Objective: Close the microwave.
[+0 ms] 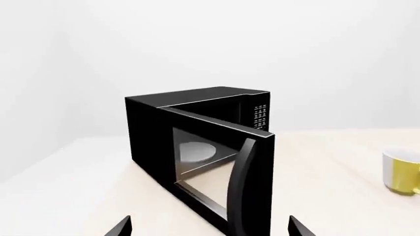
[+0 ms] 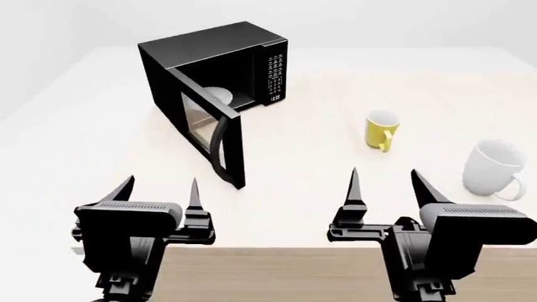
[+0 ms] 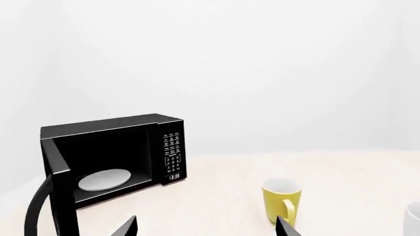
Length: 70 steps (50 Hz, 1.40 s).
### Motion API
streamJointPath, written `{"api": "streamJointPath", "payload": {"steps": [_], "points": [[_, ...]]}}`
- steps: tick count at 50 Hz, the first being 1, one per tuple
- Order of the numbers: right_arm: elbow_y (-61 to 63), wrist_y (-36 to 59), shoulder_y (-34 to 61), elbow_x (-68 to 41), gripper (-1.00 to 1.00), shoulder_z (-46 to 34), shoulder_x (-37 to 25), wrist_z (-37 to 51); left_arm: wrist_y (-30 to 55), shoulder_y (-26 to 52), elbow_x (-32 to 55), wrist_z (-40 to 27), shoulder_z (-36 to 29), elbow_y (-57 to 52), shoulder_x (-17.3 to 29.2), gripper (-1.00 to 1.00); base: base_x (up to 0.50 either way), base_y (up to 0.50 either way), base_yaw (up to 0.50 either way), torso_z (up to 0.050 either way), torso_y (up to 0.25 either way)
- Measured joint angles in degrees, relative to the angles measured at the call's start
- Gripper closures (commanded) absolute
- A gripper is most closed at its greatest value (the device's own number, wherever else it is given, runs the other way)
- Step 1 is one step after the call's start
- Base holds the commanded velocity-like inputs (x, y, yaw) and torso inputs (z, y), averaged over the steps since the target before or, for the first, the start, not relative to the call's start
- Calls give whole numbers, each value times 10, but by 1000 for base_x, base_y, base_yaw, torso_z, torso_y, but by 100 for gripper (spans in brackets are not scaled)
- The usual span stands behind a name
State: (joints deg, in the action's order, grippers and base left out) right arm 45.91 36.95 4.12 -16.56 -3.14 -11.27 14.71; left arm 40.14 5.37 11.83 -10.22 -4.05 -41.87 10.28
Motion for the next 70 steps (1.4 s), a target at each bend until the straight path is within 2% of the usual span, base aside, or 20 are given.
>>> {"api": "streamJointPath", "payload": {"steps": [11, 34, 41, 53, 70], "points": [[2, -5, 0, -6, -100, 1, -4, 2, -1, 0, 5, -4, -1, 0, 3, -100, 478, 0, 0, 0, 0], [8, -26, -6, -11, -100, -3, -13, 5, -4, 1, 15, -11, -4, 0, 9, -100, 0, 434, 0, 0, 0], [9, -29, -4, -10, -100, -7, -16, 7, -3, 2, 16, -13, -5, 1, 12, -100, 0, 0, 0, 0, 0], [11, -41, -5, -9, -100, -13, -22, 7, -3, 3, 22, -16, -9, 0, 14, -100, 497, 0, 0, 0, 0], [16, -45, -8, -8, -100, -13, -24, 20, -10, 0, 25, -21, -11, 5, 19, -100, 0, 238, 0, 0, 1]]}}
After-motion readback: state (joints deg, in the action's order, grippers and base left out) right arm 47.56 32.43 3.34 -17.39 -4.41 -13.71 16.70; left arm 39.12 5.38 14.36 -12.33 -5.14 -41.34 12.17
